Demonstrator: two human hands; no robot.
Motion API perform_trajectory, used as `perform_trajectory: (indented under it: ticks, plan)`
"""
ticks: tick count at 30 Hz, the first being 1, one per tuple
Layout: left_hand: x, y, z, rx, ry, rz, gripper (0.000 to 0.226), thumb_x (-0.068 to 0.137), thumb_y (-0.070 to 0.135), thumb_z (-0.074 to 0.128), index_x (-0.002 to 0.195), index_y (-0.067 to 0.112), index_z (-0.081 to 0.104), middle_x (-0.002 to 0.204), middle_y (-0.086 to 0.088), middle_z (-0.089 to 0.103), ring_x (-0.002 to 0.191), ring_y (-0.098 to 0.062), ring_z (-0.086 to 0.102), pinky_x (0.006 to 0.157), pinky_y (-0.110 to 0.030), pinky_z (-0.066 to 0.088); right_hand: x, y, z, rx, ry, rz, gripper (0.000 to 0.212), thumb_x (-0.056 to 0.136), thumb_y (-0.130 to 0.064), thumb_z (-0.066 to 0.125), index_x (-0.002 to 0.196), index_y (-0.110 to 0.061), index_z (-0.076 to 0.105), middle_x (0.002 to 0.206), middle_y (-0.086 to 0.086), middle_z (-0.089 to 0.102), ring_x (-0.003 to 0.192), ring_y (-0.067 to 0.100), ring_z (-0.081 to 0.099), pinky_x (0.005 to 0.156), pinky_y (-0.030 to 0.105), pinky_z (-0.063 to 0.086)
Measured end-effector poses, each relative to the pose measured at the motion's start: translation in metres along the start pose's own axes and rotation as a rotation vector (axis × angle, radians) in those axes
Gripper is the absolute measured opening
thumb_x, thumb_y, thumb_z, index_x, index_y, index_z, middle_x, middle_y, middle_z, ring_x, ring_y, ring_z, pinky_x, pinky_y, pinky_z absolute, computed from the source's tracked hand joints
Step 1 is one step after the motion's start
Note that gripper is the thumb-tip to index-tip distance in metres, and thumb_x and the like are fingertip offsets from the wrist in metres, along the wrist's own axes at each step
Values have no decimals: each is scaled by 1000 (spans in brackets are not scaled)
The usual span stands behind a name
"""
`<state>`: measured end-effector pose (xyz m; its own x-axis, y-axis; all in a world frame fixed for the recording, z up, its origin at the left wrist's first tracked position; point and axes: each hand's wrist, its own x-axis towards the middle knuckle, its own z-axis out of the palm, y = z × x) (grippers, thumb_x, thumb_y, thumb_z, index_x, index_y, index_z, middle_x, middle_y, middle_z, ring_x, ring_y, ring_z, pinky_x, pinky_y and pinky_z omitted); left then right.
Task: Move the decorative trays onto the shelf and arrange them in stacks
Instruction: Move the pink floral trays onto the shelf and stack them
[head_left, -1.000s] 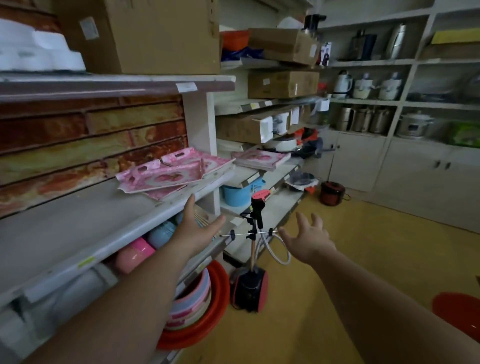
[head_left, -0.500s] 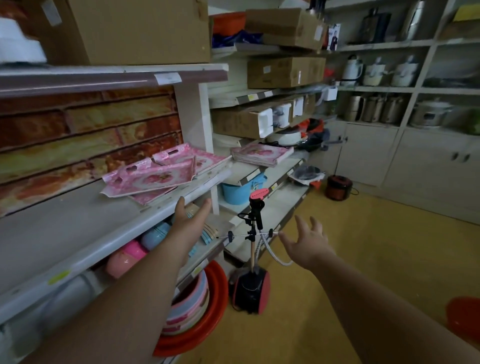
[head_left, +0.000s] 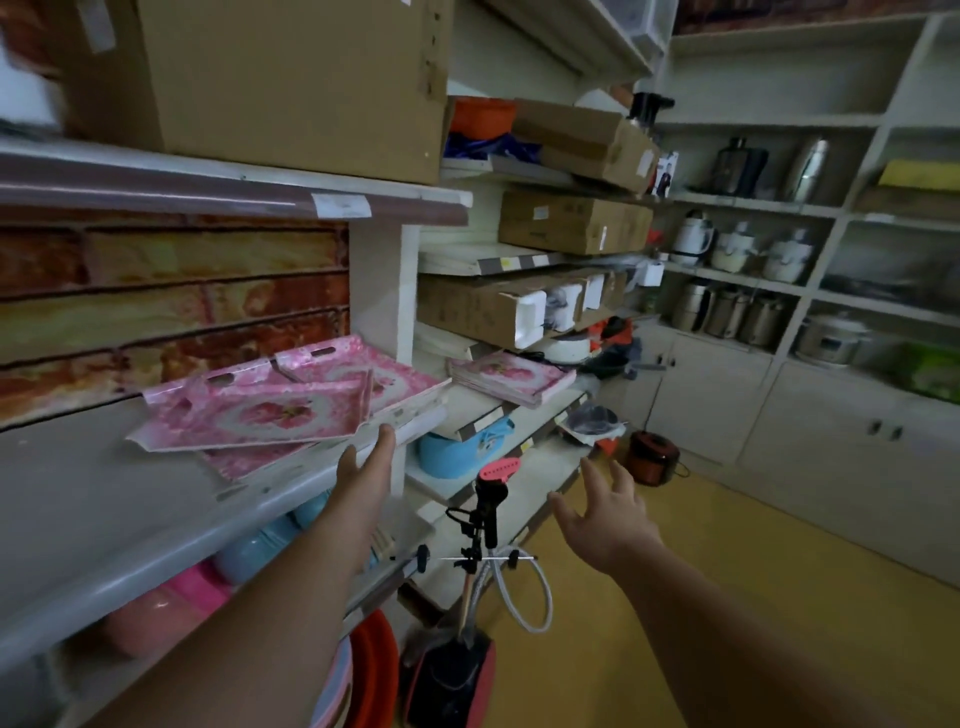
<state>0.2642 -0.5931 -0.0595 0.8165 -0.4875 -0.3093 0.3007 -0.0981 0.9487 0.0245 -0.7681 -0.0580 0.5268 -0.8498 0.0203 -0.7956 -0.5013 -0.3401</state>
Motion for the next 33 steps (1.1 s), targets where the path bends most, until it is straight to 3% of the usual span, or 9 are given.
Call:
perform_trajectory:
  ticks: [4,10,15,20,26,31,33]
  plan:
    - [38,14,-6,-102,-7,-55,120,67,105,54,165,38,36,164,-7,45,144,-36,48,118,-64,39,43,-33,9,-11,-23,-55,87,100,-79,35,171,-38,6,180,5,-7,163,39,10,126,57,27]
    - [92,-1,-11,-277,11,-209,98,87,92,50,163,30,41,163,-15,45,143,-35,50,110,-60,46,93,-88,42,-66,-80,-169,85,100,-76,38,170,-38,7,180,5,-7,163,39,10,125,56,27]
    - [120,-16,-15,-372,22,-276,100,89,92,45,163,25,41,167,-13,42,145,-39,47,113,-67,43,132,-128,76,-76,-130,-253,84,101,-73,40,170,-36,9,179,7,-4,163,40,9,128,57,22]
    - [137,-16,-17,-437,45,-307,101,87,95,41,159,24,47,159,-12,51,130,-36,54,111,-62,45,167,-166,97,-70,-150,-337,82,102,-75,35,170,-38,8,179,4,-2,163,37,10,128,56,24]
    - [160,-16,-5,-467,102,-269,107,81,98,43,162,29,42,143,-5,56,127,-33,61,88,-54,54,220,-211,107,-18,-177,-466,76,105,-67,35,170,-36,10,180,5,0,164,35,9,130,53,17]
    - [170,-8,2,-387,8,-279,108,79,99,39,160,29,46,140,4,57,120,-30,62,104,-57,53,270,-241,113,71,-227,-593,71,107,-62,35,170,-38,13,180,6,2,164,36,10,128,54,19]
    - [171,-2,3,-320,-12,-283,104,81,99,33,158,30,48,137,6,61,123,-33,64,101,-54,53,291,-250,118,101,-260,-623,73,105,-66,38,169,-39,14,179,4,4,164,36,9,128,54,19]
